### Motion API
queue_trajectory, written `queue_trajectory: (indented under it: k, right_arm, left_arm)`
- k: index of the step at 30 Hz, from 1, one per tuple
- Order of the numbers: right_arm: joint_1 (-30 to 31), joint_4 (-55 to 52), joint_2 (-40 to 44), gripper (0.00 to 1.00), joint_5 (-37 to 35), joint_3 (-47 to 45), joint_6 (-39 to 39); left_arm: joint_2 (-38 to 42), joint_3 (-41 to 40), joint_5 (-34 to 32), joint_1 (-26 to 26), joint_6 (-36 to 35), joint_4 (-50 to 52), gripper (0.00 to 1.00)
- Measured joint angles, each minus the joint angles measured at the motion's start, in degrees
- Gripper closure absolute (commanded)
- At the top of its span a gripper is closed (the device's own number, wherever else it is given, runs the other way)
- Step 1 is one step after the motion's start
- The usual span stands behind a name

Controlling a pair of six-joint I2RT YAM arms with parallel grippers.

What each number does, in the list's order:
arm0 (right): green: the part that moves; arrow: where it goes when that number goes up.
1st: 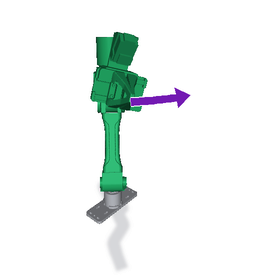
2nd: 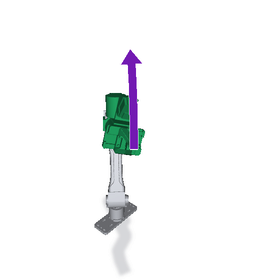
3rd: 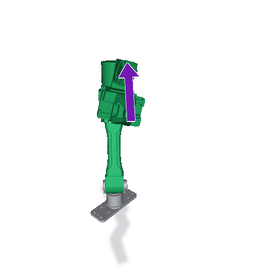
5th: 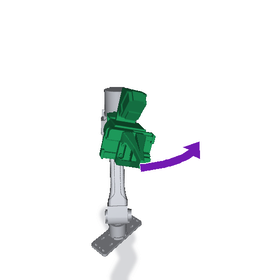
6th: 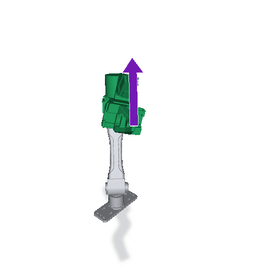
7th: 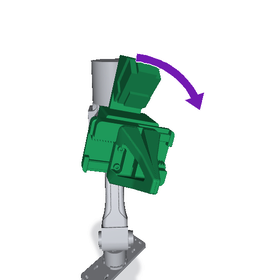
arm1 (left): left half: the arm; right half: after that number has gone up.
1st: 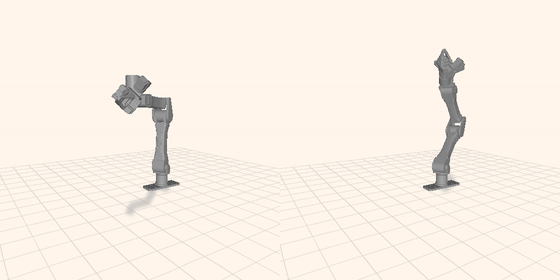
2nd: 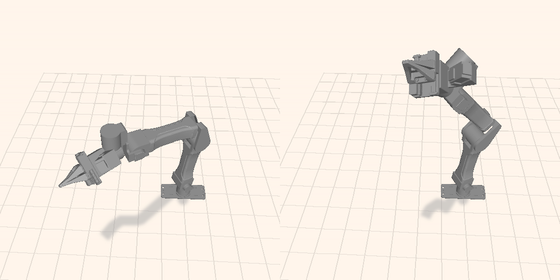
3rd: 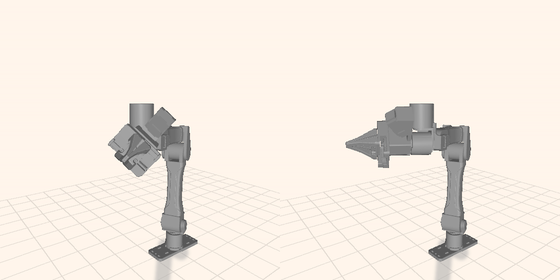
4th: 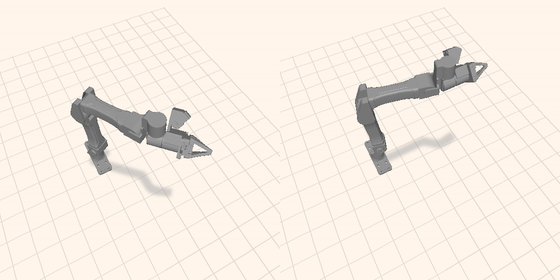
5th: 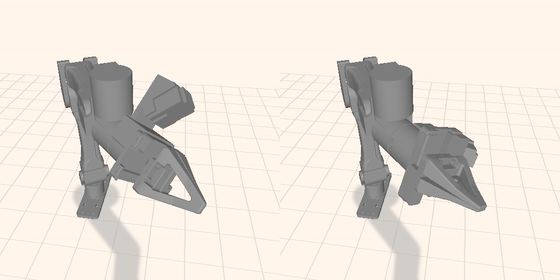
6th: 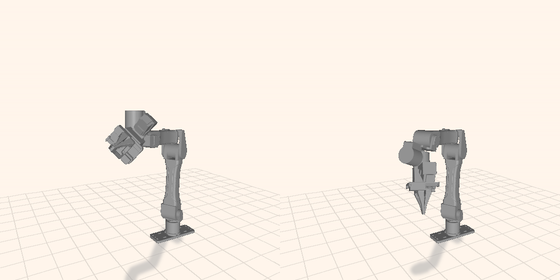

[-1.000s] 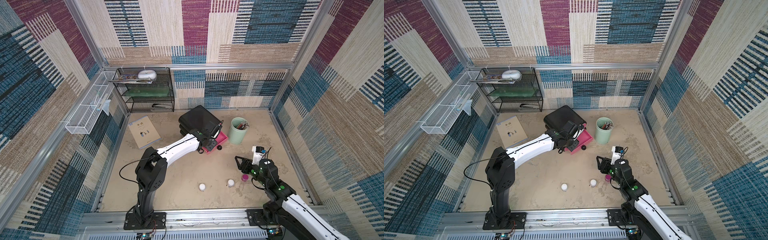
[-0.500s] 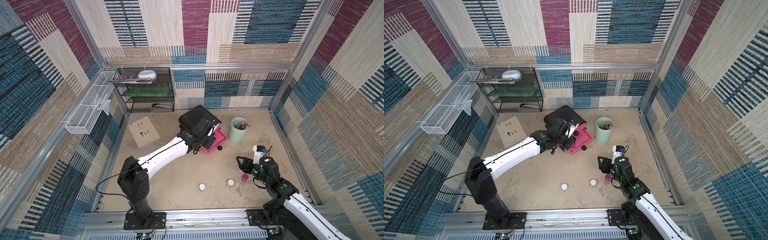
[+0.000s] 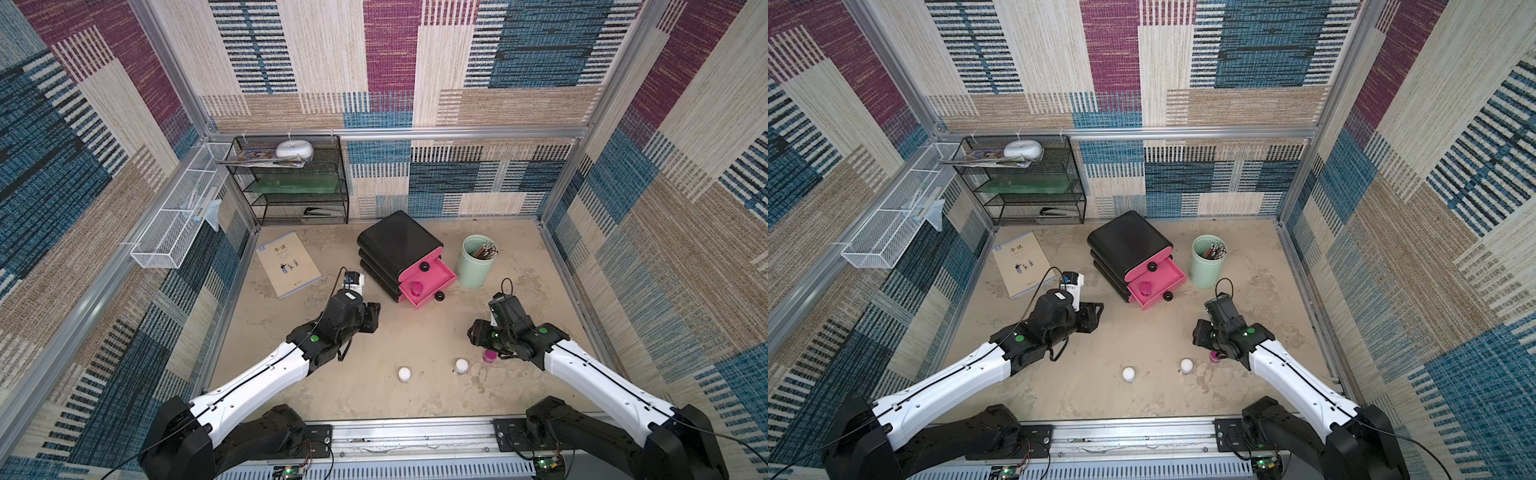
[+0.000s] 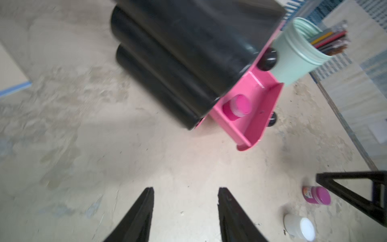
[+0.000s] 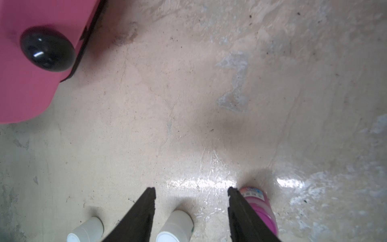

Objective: Put the paint cans in the drawer according to color
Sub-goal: Pick up the paint can at the center of the board.

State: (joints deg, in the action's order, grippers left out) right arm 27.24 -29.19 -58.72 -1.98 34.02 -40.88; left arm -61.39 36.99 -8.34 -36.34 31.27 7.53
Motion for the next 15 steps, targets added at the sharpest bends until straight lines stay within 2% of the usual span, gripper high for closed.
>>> queue_trajectory:
  k: [7, 15]
  right_arm:
    - [0.70, -4.35, -0.28, 0.39, -2.71, 0.17, -2.40]
    - [2.05, -3.82, -2.78, 0.41, -3.37, -1.11, -3.89]
  left_arm:
    - [0.72, -8.66, 4.74, 6.27, 10.29, -3.50, 0.48]
    - [-2.40, -10.21, 8.72, 7.91, 15.76, -7.91, 0.50]
